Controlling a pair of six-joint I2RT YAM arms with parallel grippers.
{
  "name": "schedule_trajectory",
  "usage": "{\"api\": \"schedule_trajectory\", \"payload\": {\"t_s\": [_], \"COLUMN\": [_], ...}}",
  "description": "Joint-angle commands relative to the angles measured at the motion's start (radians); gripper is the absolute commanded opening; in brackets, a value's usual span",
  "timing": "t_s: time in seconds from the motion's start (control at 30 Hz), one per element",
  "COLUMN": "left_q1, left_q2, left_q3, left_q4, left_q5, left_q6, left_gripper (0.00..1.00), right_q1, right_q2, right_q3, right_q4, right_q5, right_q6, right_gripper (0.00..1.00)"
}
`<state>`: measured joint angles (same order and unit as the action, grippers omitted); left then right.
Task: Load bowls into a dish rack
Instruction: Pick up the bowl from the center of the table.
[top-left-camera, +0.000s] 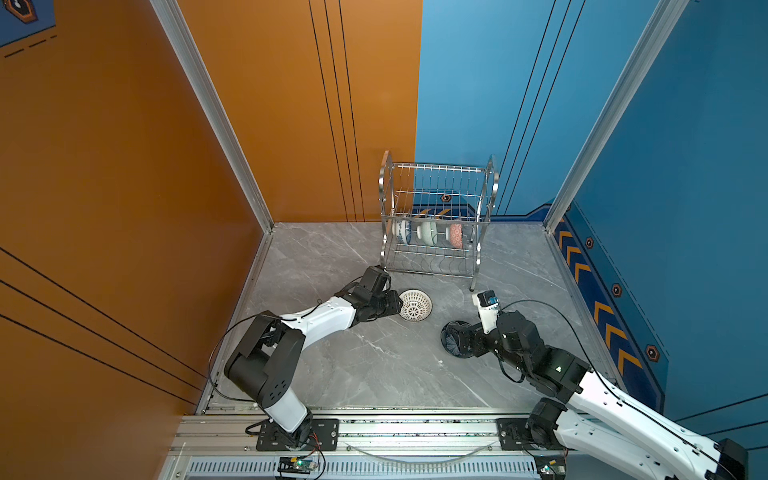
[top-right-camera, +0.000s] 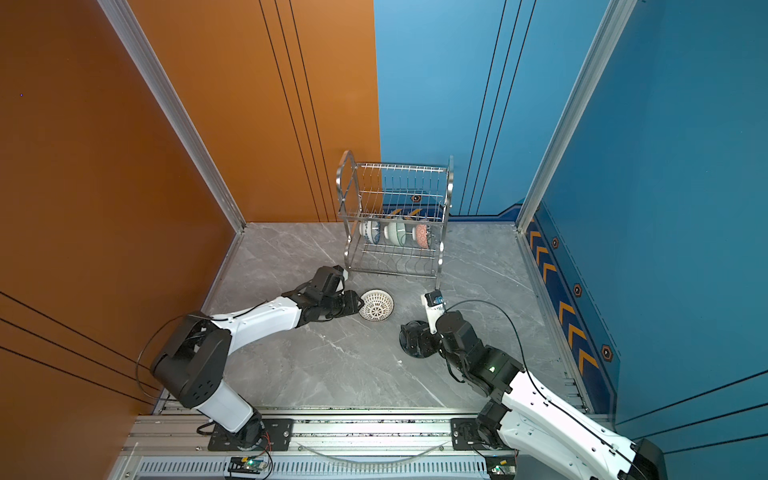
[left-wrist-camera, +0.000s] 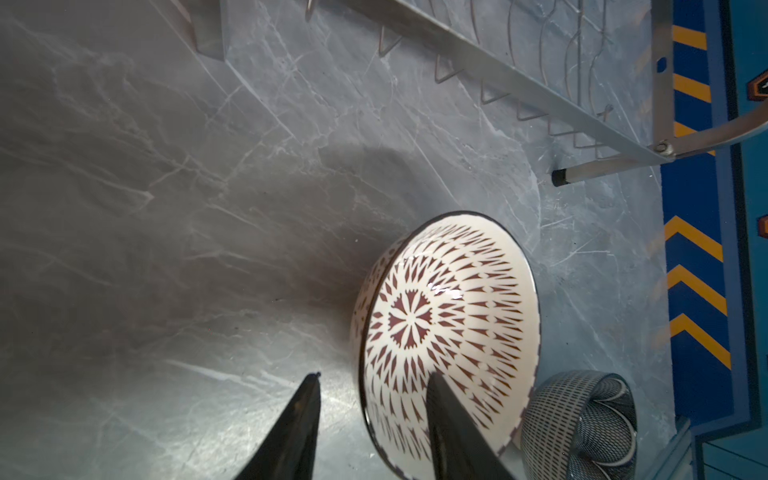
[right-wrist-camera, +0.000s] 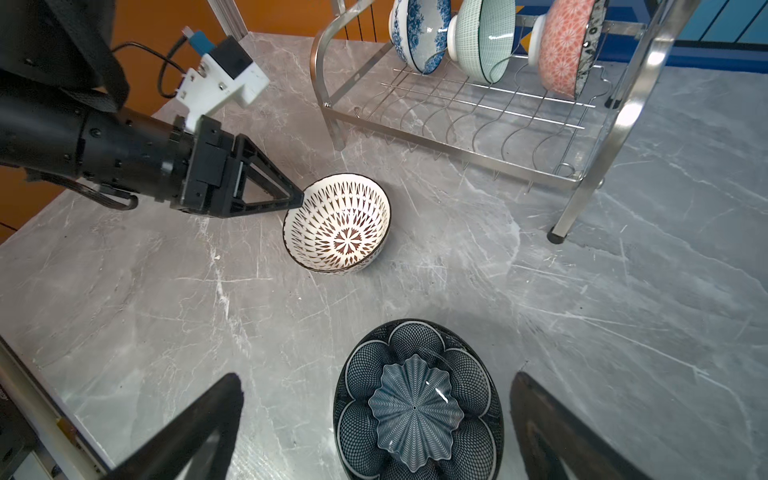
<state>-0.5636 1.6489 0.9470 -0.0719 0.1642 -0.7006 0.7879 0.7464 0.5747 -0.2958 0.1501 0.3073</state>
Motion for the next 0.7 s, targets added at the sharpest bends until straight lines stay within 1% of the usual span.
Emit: {"api": "schedule_trajectory", "payload": {"t_s": [0.0,0.13,0.23,0.3,0.33,0.47,0.57,0.67], "left_q1": [-0.009,-0.018,-0.021,-0.022,-0.022,-0.035,-0.039,-0.041], "left_q2": [0.03,0.059,0.079,0.092,0.098,0.11,0.116,0.114], "left_q3": [0.046,0.075,0.076,0.076,0.109,0.134,0.147,0.159], "left_q4": [-0.006,-0.033,-0.041,-0.051,-0.058,-0.101,-0.108,-0.161], "left_q5": [-0.005,-0.019,-0.025,-0.023,-0.021,-0.042,-0.039,-0.042], "left_q6": [0.023,0.039,0.051,0.057,0.062,0.087,0.097,0.111], "left_gripper": [0.41,0.37,0.33,0.31,0.3,0.3,0.28,0.23], "right_q1": [0.036,0.083,0.084,0.085,0.089,0.101,0.108,0.122], "right_q2": [-0.013,-0.011,0.02,0.041,0.044,0.024,0.031,0.042], "right_q3": [-0.036,-0.061,-0.064,-0.053,-0.052,-0.07,-0.058,-0.032], "right_q4": [0.009,0.055,0.055,0.039,0.043,0.103,0.095,0.066], "right_q5": [0.059,0.116,0.178,0.172,0.167,0.114,0.09,0.084], "right_q6": [-0.042,-0.066,-0.031,-0.039,-0.042,-0.091,-0.134,-0.166], "right_gripper": [1.0,1.0,1.0,1.0,1.0,1.0,0.99,0.94]}}
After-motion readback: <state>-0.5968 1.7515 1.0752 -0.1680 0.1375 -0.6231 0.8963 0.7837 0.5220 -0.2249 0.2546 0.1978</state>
